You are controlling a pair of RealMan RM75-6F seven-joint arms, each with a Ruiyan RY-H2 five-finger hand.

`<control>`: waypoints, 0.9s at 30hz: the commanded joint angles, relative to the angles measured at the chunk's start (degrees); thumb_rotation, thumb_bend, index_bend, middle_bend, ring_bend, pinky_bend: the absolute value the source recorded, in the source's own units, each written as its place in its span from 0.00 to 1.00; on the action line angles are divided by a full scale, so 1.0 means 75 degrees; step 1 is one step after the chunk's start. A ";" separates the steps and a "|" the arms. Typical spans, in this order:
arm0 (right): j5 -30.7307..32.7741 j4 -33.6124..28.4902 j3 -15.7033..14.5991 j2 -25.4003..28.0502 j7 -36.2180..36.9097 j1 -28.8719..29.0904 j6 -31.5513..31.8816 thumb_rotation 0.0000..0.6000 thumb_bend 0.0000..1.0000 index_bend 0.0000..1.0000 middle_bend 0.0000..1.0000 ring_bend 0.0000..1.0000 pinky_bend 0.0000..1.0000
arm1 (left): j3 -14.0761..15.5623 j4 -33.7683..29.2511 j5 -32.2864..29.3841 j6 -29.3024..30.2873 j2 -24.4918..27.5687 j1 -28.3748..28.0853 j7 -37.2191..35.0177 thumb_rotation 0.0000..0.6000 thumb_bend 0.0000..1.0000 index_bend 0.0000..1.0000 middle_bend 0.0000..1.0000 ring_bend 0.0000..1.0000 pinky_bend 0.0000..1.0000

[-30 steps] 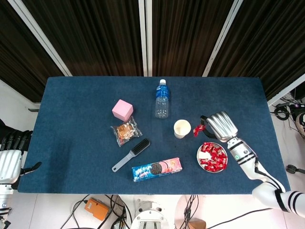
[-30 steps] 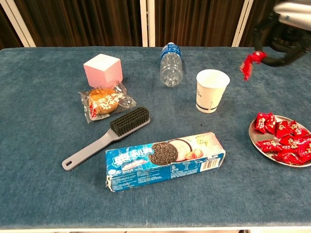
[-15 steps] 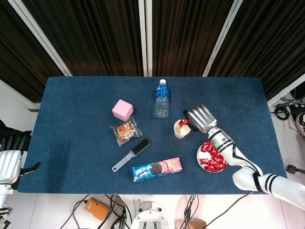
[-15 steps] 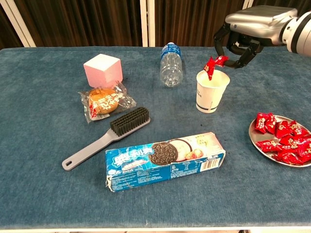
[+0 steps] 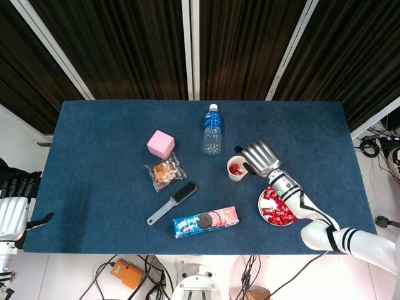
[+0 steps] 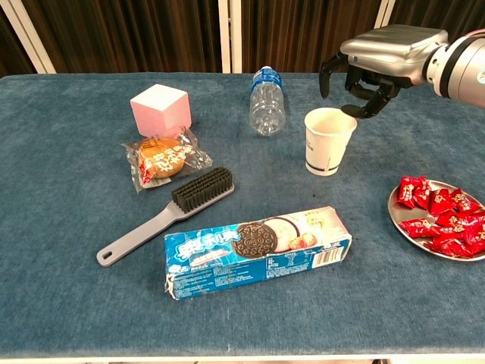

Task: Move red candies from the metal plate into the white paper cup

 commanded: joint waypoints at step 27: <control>-0.1523 -0.0766 -0.2129 0.0584 0.1074 -0.2189 0.1226 1.00 0.41 0.48 0.90 1.00 1.00 | -0.0011 -0.0015 0.0187 0.0069 -0.0098 -0.0087 0.0001 1.00 0.00 0.07 0.10 0.00 0.00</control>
